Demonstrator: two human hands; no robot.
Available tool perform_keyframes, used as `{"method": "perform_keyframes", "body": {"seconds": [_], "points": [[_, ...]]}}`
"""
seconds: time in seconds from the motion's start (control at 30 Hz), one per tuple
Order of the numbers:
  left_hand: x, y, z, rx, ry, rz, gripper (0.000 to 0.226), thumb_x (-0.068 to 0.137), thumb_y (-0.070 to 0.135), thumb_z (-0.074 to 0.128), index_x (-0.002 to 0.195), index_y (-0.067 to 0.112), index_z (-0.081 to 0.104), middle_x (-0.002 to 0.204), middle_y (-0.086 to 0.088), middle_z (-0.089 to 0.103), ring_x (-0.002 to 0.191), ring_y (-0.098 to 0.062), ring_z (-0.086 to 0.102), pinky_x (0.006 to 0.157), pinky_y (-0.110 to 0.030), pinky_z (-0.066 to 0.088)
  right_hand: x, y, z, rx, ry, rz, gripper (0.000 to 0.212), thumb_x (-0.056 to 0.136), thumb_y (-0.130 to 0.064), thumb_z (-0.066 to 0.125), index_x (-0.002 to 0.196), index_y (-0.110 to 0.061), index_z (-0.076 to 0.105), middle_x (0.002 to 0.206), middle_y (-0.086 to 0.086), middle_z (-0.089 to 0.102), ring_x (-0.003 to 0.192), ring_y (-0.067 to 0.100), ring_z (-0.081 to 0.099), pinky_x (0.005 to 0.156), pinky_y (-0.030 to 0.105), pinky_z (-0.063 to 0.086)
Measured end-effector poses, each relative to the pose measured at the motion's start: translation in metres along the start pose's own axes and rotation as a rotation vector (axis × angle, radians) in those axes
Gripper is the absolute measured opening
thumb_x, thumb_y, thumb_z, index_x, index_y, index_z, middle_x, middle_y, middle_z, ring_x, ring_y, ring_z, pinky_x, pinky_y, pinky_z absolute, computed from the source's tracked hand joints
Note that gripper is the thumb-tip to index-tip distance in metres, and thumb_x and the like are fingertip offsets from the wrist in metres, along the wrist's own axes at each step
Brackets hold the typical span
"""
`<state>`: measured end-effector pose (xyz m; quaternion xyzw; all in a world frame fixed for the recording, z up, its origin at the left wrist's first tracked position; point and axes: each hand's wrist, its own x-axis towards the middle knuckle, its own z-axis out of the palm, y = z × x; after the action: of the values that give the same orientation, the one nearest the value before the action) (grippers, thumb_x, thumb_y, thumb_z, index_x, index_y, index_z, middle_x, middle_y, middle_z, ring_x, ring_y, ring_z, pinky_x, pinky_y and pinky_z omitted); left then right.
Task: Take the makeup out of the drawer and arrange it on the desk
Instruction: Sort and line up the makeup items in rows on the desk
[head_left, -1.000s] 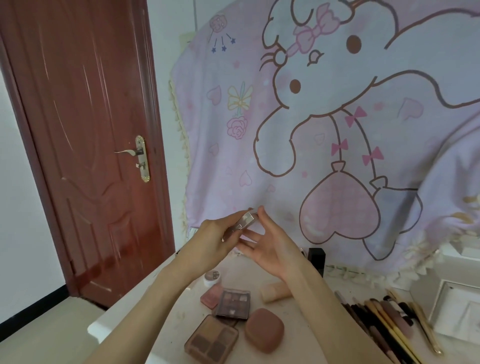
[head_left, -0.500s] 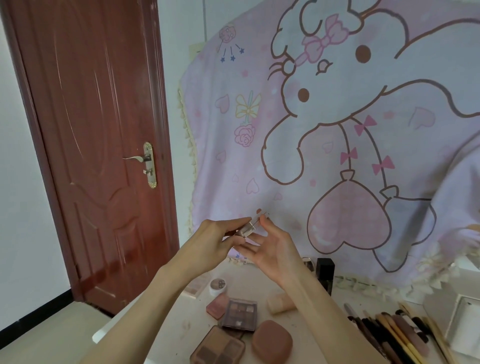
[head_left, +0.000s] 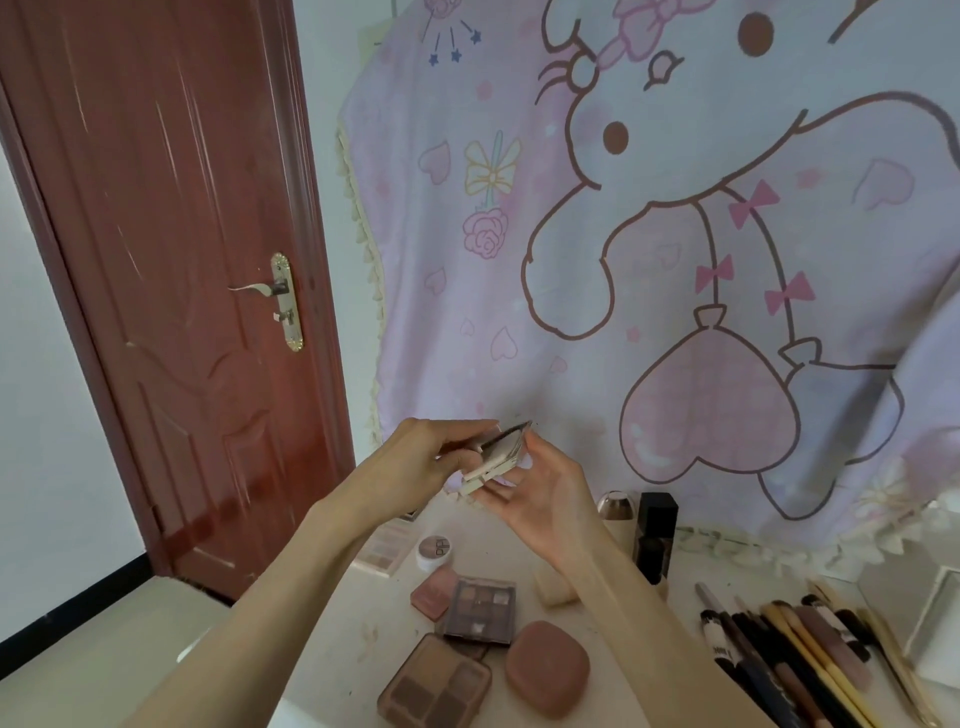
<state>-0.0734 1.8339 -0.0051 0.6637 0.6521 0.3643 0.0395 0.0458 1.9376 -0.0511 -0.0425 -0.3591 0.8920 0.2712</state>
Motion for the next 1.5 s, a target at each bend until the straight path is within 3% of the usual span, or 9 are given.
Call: {"method": "perform_keyframes", "body": {"seconds": [0.17,0.27,0.43,0.57,0.9,1.1,1.23,1.37,1.5], "points": [[0.019,-0.02,-0.002,-0.098,0.042,-0.076,0.031,0.087,0.001,0.054,0.094,0.026,0.071,0.092,0.007,0.072,0.09,-0.006,0.065,0.085,-0.021,0.049,0.009,0.004,-0.011,0.03,0.022,0.05,0.037,0.091,-0.029,0.049,0.109,0.001,0.06,0.094,0.022,0.065,0.09,0.036,0.063,0.103,0.049,0.04],[0.037,-0.04,0.005,-0.037,0.075,-0.117,0.023,0.084,-0.003,0.053,0.087,0.013,0.07,0.081,0.0,0.068,0.08,-0.014,0.061,0.084,-0.032,0.047,0.02,0.01,-0.02,0.111,0.065,0.079,0.03,0.095,-0.022,0.045,0.11,0.001,0.056,0.104,0.024,0.063,0.107,0.04,0.056,0.096,0.051,0.045],[0.07,-0.072,0.02,0.044,0.04,-0.18,0.033,0.085,-0.006,0.049,0.098,0.014,0.071,0.095,-0.01,0.072,0.088,-0.025,0.066,0.081,-0.031,0.053,0.048,0.02,-0.043,0.098,0.196,0.128,0.027,0.096,-0.005,0.037,0.113,0.001,0.057,0.107,0.021,0.063,0.097,0.034,0.06,0.08,0.046,0.051],[0.09,-0.105,0.028,0.165,0.029,-0.173,0.03,0.091,-0.002,0.049,0.112,0.009,0.066,0.108,-0.007,0.066,0.091,-0.014,0.058,0.071,-0.004,0.04,0.072,0.03,-0.067,0.033,0.287,0.192,0.032,0.095,0.003,0.035,0.117,-0.006,0.057,0.113,0.02,0.062,0.102,0.034,0.058,0.076,0.044,0.052],[0.122,-0.181,0.056,0.392,-0.171,-0.215,0.039,0.09,-0.004,0.046,0.115,0.018,0.066,0.109,-0.004,0.066,0.098,-0.015,0.059,0.086,-0.029,0.045,0.136,0.065,-0.112,-0.264,0.431,0.309,0.029,0.091,0.007,0.041,0.083,-0.009,0.063,0.059,0.002,0.07,0.056,0.015,0.065,0.043,0.02,0.049],[0.125,-0.208,0.07,0.385,-0.237,-0.211,0.042,0.088,-0.007,0.047,0.115,0.019,0.066,0.117,0.001,0.066,0.099,-0.013,0.061,0.089,-0.027,0.045,0.147,0.079,-0.123,-0.441,0.423,0.317,0.028,0.089,0.003,0.045,0.112,-0.007,0.058,0.082,0.007,0.071,0.065,0.017,0.067,0.049,0.025,0.053],[0.127,-0.219,0.077,0.378,-0.187,-0.197,0.036,0.087,-0.005,0.052,0.111,0.016,0.068,0.12,0.003,0.064,0.105,-0.015,0.061,0.089,-0.014,0.038,0.154,0.087,-0.131,-0.88,0.477,0.165,0.022,0.087,0.0,0.05,0.102,0.011,0.061,0.11,0.014,0.064,0.099,0.027,0.06,0.084,0.033,0.051],[0.13,-0.222,0.076,0.334,-0.158,-0.227,0.032,0.086,-0.005,0.054,0.105,0.014,0.071,0.113,0.001,0.068,0.098,-0.014,0.062,0.083,-0.013,0.039,0.152,0.091,-0.133,-1.155,0.414,0.069,0.014,0.086,-0.002,0.052,0.082,0.005,0.063,0.098,0.007,0.056,0.09,0.014,0.046,0.069,0.027,0.036],[0.125,-0.224,0.077,0.326,-0.151,-0.233,0.024,0.087,0.0,0.055,0.101,0.01,0.071,0.107,-0.001,0.07,0.096,-0.02,0.06,0.079,-0.02,0.04,0.145,0.093,-0.13,-1.242,0.392,0.013,0.019,0.085,-0.003,0.051,0.096,-0.001,0.067,0.097,0.012,0.069,0.088,0.022,0.061,0.071,0.03,0.045]]}}
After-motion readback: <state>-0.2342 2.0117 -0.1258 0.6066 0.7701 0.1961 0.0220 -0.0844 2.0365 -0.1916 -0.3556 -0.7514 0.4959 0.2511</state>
